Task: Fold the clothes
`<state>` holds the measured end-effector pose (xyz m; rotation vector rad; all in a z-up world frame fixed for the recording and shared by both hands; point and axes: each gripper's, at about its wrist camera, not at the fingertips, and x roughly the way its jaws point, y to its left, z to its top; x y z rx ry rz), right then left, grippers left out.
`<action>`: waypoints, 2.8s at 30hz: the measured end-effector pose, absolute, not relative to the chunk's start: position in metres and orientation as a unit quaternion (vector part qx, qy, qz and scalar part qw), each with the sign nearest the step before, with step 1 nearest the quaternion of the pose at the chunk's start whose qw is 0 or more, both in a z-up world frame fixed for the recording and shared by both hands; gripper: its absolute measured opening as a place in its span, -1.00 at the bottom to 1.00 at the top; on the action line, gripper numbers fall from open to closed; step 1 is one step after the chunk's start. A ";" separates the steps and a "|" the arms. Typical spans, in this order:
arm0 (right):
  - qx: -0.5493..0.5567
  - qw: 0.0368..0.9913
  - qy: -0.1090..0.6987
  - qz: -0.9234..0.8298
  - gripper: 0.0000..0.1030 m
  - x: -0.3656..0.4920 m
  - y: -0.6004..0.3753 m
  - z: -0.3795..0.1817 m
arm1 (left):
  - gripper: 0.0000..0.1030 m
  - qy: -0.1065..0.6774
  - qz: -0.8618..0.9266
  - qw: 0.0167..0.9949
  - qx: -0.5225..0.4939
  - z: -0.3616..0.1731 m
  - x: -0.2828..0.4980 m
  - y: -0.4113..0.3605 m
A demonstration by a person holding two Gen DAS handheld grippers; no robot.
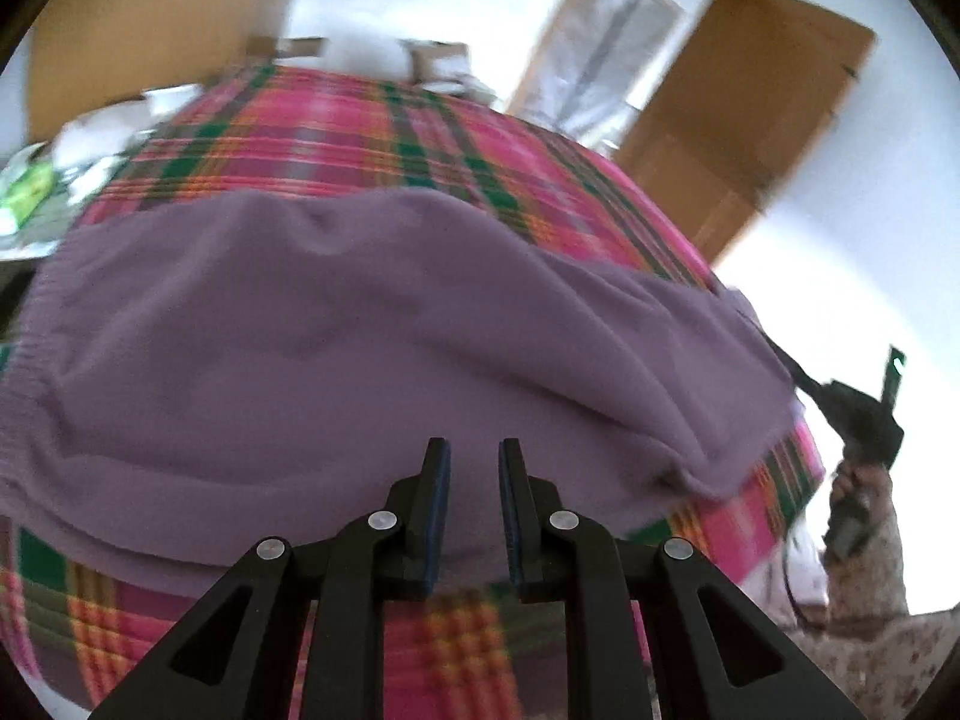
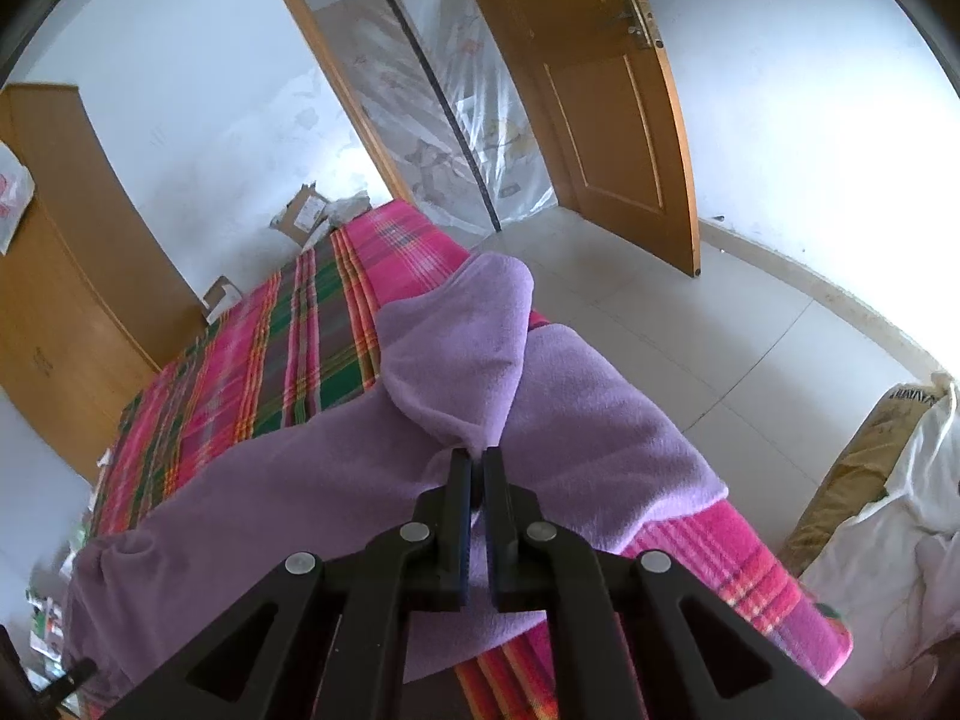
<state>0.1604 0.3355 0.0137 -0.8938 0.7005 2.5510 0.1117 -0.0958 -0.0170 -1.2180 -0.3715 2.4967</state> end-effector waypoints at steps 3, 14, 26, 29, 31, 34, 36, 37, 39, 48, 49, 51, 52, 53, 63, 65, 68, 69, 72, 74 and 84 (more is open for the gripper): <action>-0.327 0.183 0.215 0.902 -0.56 0.146 0.338 0.019 | -0.67 -0.142 0.881 0.148 -0.427 -0.018 0.105 -0.110; -0.398 0.143 0.096 0.901 -0.31 0.075 0.324 0.025 | -0.67 -0.164 0.878 0.117 -0.434 -0.027 0.087 -0.120; -0.462 0.158 -0.015 0.873 -0.31 0.025 0.297 0.009 | -0.67 -0.167 0.875 0.139 -0.434 -0.023 0.076 -0.108; -0.454 0.162 0.005 0.876 -0.54 0.028 0.304 0.010 | -0.67 -0.165 0.874 0.147 -0.432 -0.020 0.073 -0.102; -0.451 0.164 0.015 0.877 -0.85 0.030 0.309 0.011 | -0.67 -0.163 0.874 0.151 -0.431 -0.019 0.071 -0.098; -0.431 0.163 0.050 0.886 -0.89 0.040 0.317 0.019 | -0.67 -0.163 0.874 0.160 -0.429 -0.017 0.069 -0.092; -0.414 0.171 0.074 0.891 -0.89 0.050 0.325 0.025 | -0.67 -0.162 0.873 0.165 -0.429 -0.017 0.069 -0.087; -0.407 0.173 0.087 0.893 -0.89 0.054 0.331 0.028 | -0.67 -0.161 0.872 0.167 -0.431 -0.018 0.068 -0.085; -0.391 0.179 0.115 0.895 -0.90 0.062 0.344 0.034 | -0.67 -0.158 0.871 0.171 -0.434 -0.019 0.068 -0.080; -0.325 0.215 0.236 0.890 -0.90 0.121 0.407 0.042 | -0.67 -0.151 0.866 0.176 -0.443 -0.023 0.069 -0.069; -0.321 0.217 0.244 0.889 -0.90 0.126 0.411 0.041 | -0.67 -0.151 0.866 0.176 -0.444 -0.023 0.069 -0.068; -0.315 0.221 0.255 0.887 -0.90 0.137 0.417 0.037 | -0.67 -0.149 0.865 0.177 -0.446 -0.024 0.070 -0.067; -0.313 0.223 0.259 0.886 -0.90 0.141 0.419 0.035 | -0.67 -0.148 0.864 0.177 -0.447 -0.024 0.070 -0.066; -0.312 0.224 0.263 0.885 -0.90 0.144 0.421 0.032 | -0.67 -0.148 0.864 0.177 -0.448 -0.025 0.070 -0.065; -0.284 0.236 0.305 0.878 -0.95 0.166 0.436 0.022 | -0.67 -0.147 0.861 0.173 -0.456 -0.027 0.071 -0.061; -0.277 0.240 0.311 0.877 -0.96 0.171 0.438 0.022 | -0.67 -0.148 0.860 0.173 -0.456 -0.028 0.071 -0.061; -0.272 0.249 0.309 0.876 -0.96 0.171 0.441 0.022 | -0.67 -0.148 0.860 0.174 -0.457 -0.028 0.071 -0.063; -0.272 0.252 0.308 0.876 -0.96 0.172 0.442 0.022 | -0.67 -0.150 0.859 0.174 -0.457 -0.029 0.072 -0.064; -0.286 0.265 0.307 0.868 -0.96 0.171 0.445 0.013 | -0.67 -0.158 0.858 0.175 -0.457 -0.030 0.073 -0.067; -0.281 0.277 0.310 0.865 -0.96 0.174 0.448 0.010 | -0.67 -0.159 0.858 0.174 -0.456 -0.029 0.074 -0.070; -0.300 0.295 0.297 0.857 -0.95 0.167 0.454 0.003 | -0.67 -0.177 0.857 0.174 -0.452 -0.032 0.074 -0.080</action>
